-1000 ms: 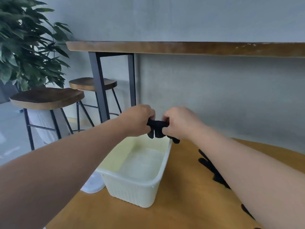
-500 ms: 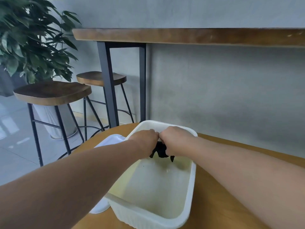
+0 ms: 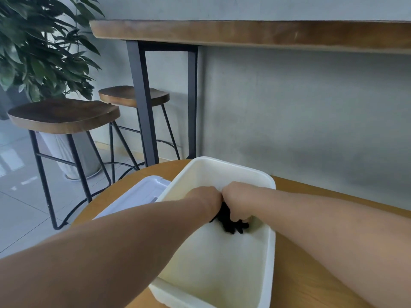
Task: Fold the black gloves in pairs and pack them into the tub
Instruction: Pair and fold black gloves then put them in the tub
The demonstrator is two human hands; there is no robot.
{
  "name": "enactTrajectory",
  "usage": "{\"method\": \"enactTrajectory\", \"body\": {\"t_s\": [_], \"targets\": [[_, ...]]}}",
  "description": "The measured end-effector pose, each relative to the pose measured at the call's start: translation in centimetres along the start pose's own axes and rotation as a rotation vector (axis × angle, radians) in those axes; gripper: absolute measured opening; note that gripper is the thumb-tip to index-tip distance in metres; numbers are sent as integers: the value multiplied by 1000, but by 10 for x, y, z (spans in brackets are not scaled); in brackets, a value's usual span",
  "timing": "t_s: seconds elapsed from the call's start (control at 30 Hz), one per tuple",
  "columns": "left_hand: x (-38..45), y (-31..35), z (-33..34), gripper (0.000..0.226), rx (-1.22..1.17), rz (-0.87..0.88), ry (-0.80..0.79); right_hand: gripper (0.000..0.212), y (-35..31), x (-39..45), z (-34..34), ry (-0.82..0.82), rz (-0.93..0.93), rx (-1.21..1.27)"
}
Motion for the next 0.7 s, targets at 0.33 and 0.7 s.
{"method": "enactTrajectory", "body": {"t_s": [0.33,0.7], "targets": [[5,-2,12,29,-42,12,-73,24,0,17,4,-111,21,92],[-6,-5,-5,28,-174,114,-7,21,4,10,3,-61,6,165]]}}
Point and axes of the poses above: each hand's wrist, its own x-axis towards the middle knuckle, its own z-axis out of the palm, y = z × x, the point moved 2 cm from there along x, towards the middle knuckle, and after that the axes turned 12 degrees about -y, right-handed, at the moved point
